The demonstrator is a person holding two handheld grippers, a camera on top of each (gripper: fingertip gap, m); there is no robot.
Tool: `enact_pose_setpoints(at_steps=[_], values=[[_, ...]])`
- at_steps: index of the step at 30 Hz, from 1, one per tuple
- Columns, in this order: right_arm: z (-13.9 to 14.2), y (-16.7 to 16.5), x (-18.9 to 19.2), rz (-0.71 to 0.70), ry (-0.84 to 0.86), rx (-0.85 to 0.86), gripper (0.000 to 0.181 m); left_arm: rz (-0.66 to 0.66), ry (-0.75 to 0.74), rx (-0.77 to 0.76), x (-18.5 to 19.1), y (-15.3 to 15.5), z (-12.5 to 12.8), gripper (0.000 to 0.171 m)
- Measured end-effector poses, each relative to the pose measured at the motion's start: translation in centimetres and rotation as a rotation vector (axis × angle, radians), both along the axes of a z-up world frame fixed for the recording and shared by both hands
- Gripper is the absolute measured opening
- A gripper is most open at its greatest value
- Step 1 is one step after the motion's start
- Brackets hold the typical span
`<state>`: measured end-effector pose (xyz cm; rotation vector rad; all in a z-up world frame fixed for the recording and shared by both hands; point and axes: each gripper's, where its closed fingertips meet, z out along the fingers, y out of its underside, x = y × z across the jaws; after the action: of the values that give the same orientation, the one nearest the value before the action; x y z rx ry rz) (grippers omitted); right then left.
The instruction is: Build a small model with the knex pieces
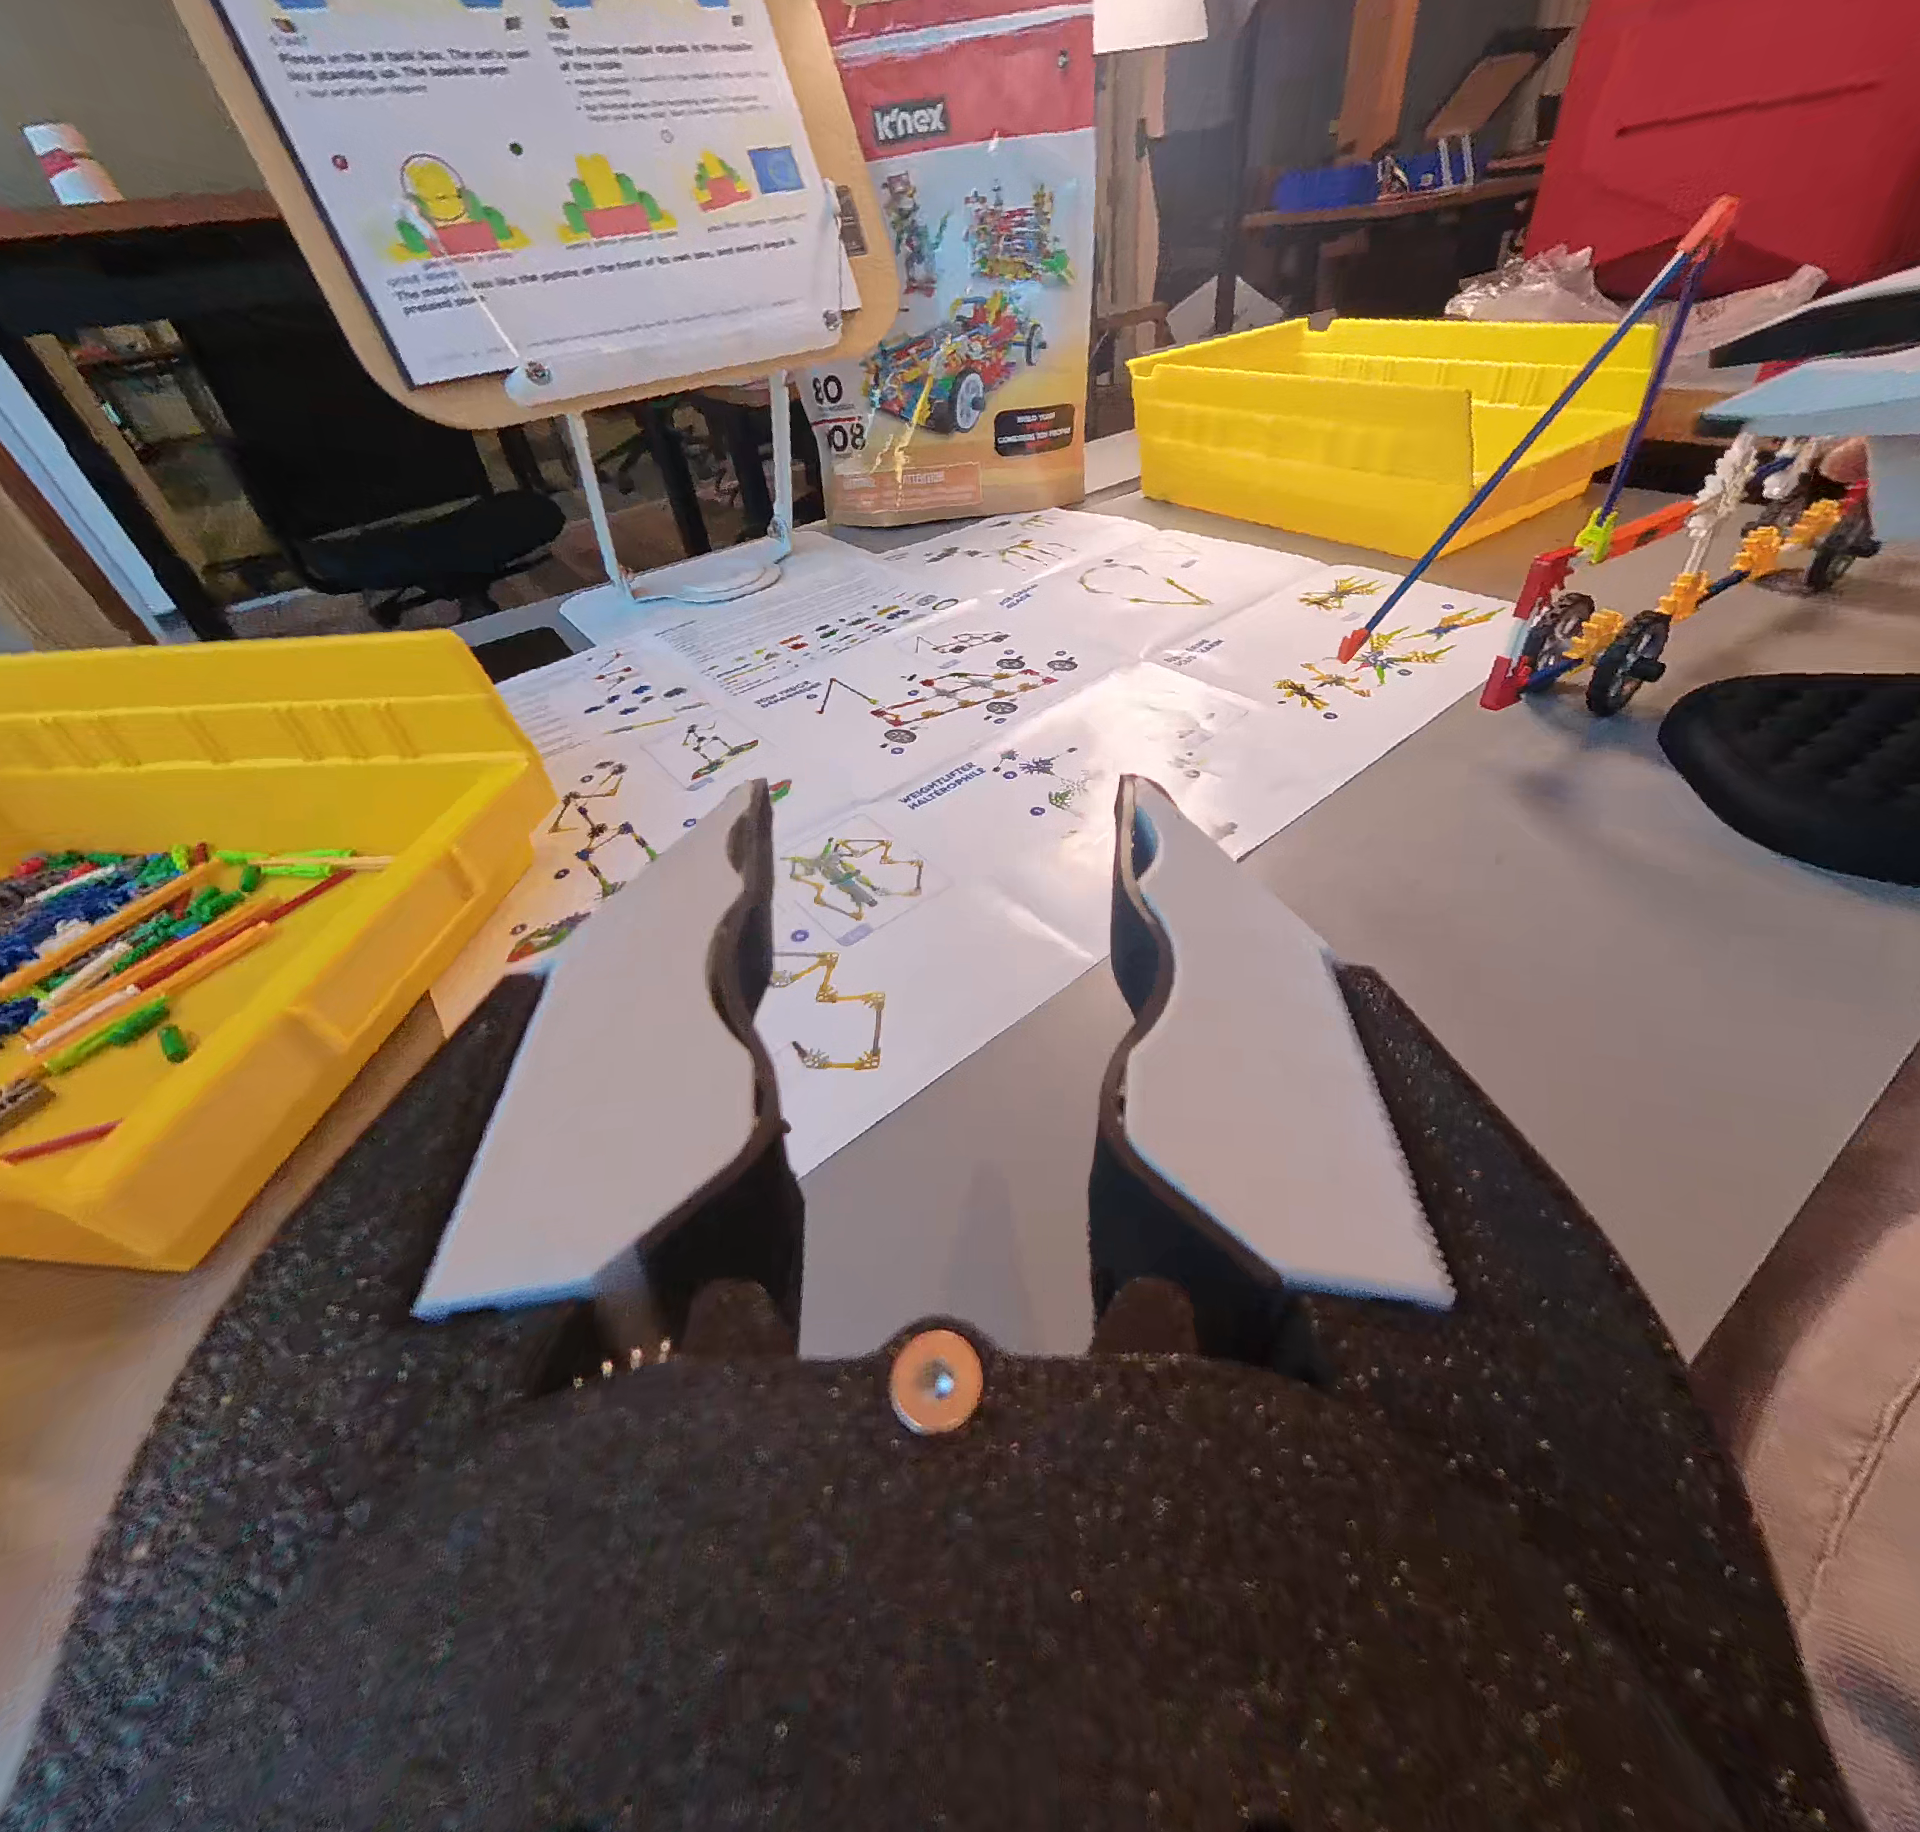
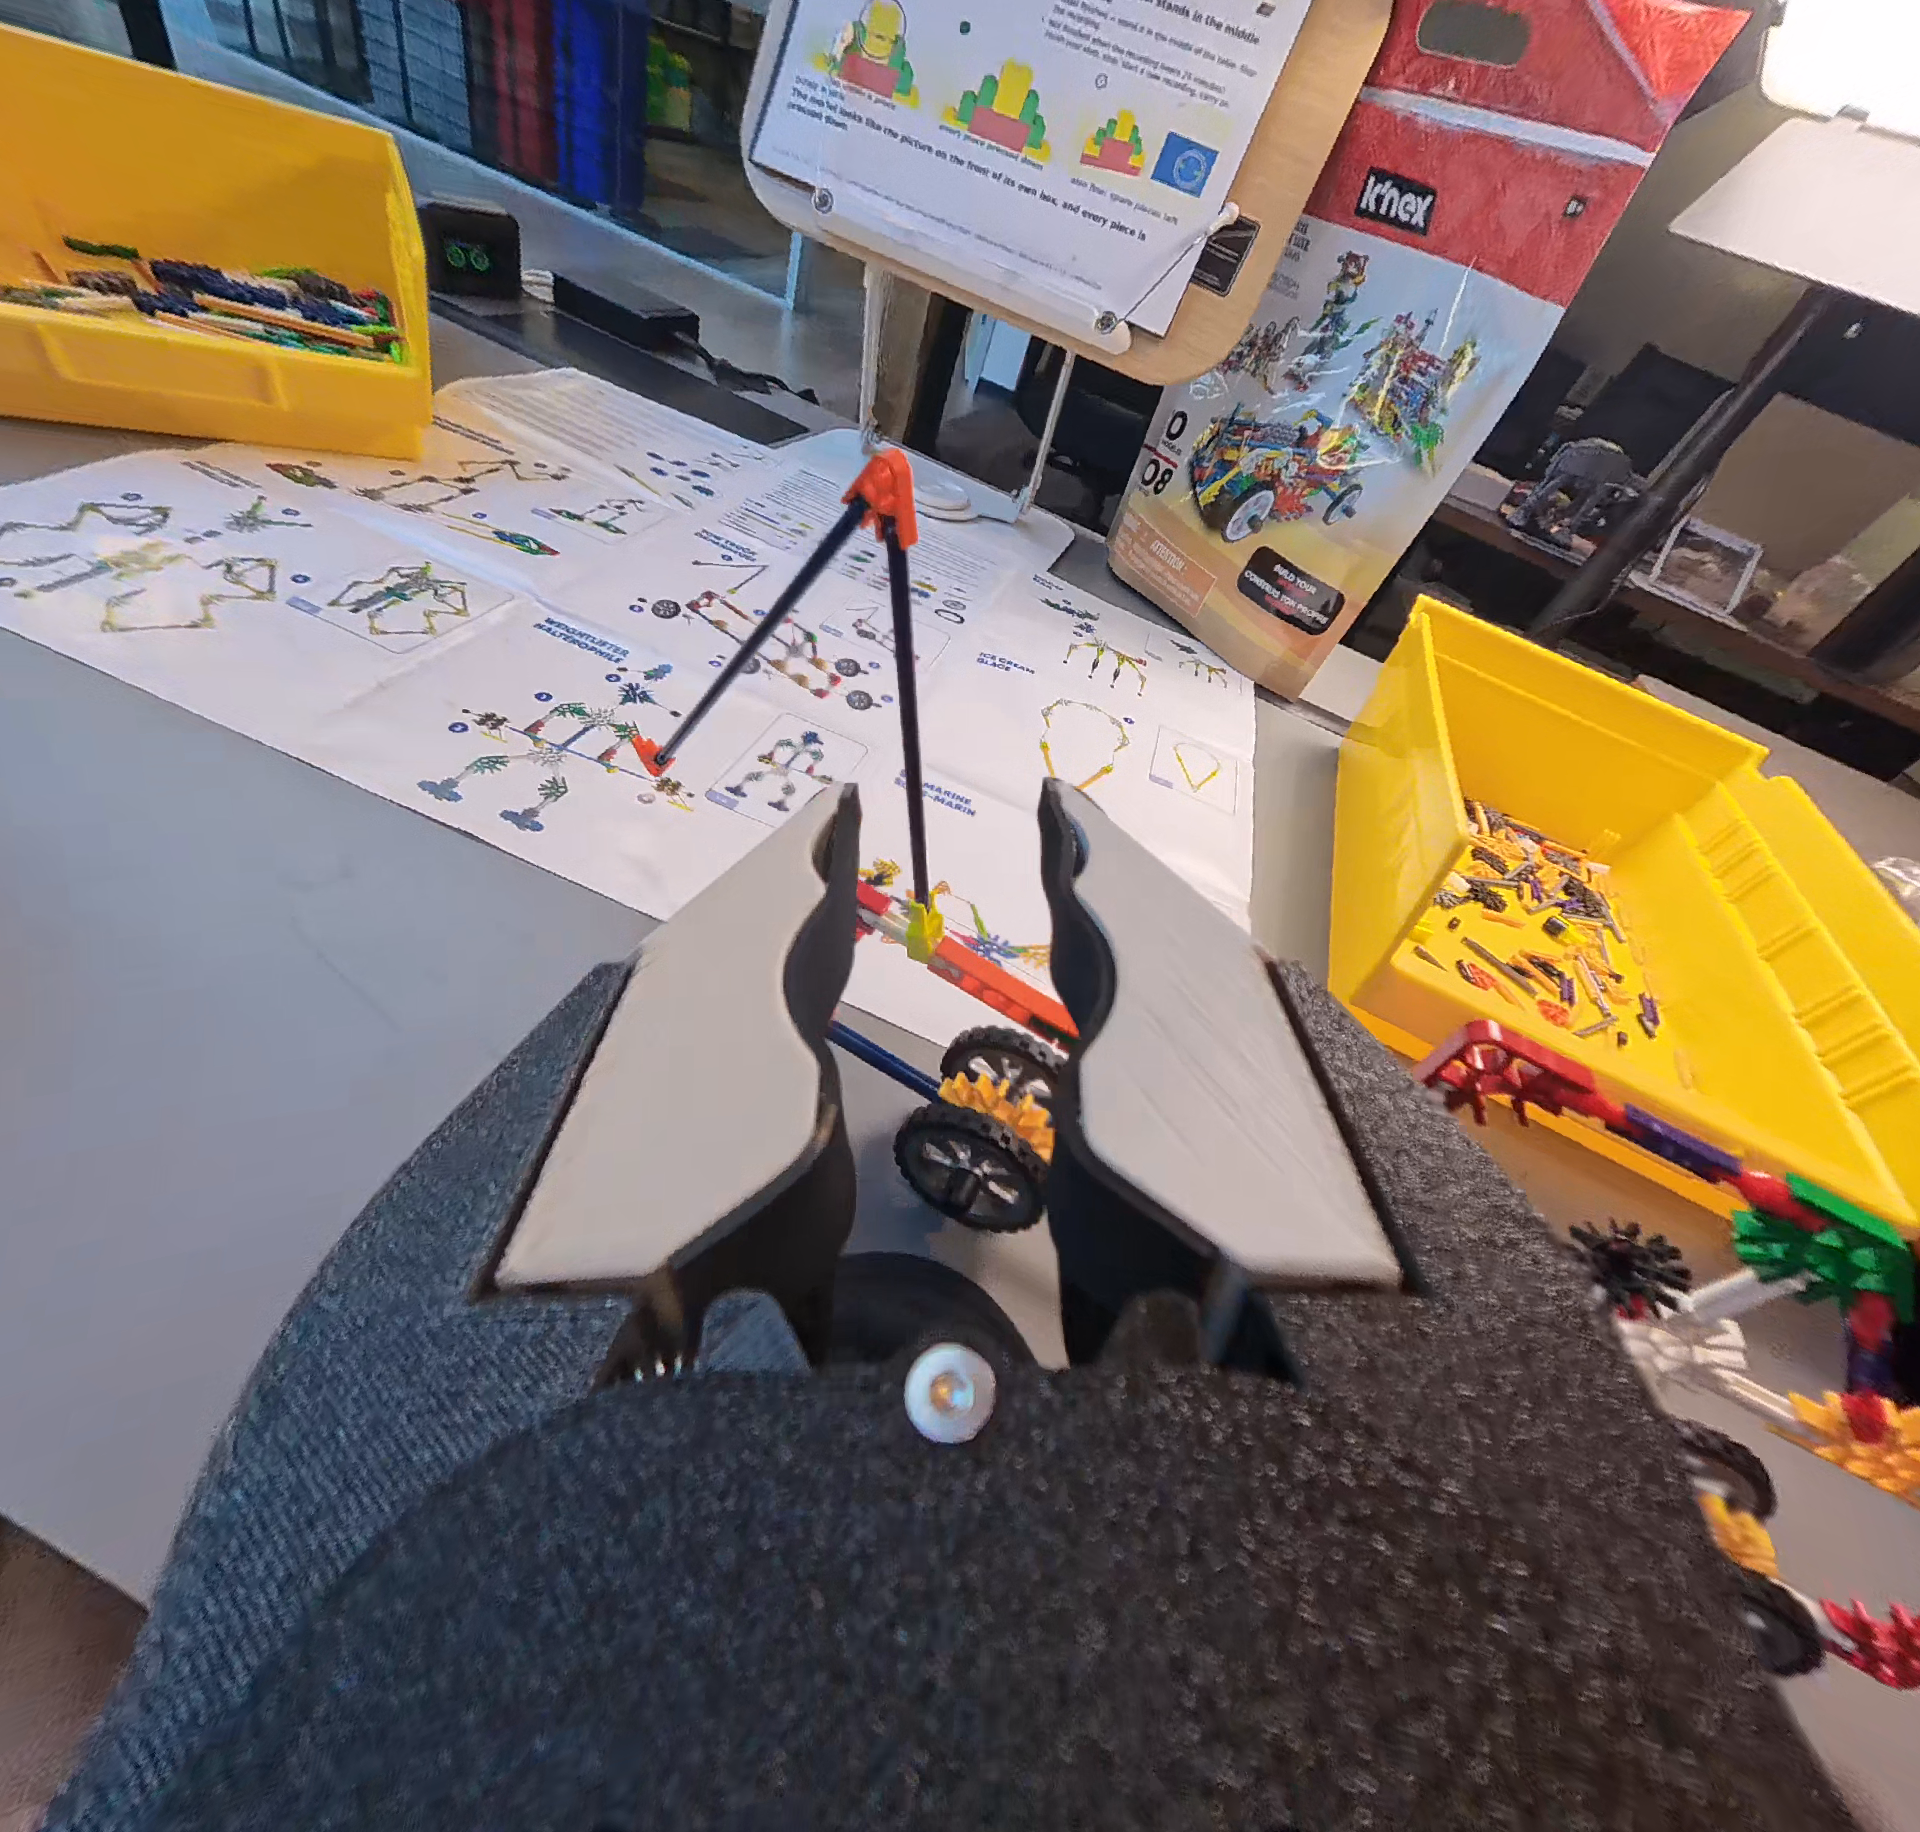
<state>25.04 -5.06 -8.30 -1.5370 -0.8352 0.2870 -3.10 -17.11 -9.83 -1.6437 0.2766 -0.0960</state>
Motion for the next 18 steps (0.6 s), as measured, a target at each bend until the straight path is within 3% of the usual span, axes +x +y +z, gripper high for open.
enact_pose_setpoints(at_steps=[5, 10, 16, 18], values=[[-1.9, -0.1, 3.8, -0.05, -0.101, -0.066, 0.034, 0.074, -0.06, -0.008, -2.0, -0.3, -0.1, 0.072], [-3.5, 1.3, 10.0, -0.222, -0.088, -0.159, 0.044, 0.079, -0.118, -0.037, -2.6, -0.6, -1.0, 0.075], [-4.5, 4.1, 11.6, -0.284, 0.049, -0.226, 0.066, 0.029, -0.172, -0.049, -1.9, 0.3, -0.7, 0.074], [-4.5, 5.1, 11.2, -0.254, 0.1, -0.23, 0.065, -0.013, -0.183, -0.049, -0.9, 0.7, -0.3, 0.074]])
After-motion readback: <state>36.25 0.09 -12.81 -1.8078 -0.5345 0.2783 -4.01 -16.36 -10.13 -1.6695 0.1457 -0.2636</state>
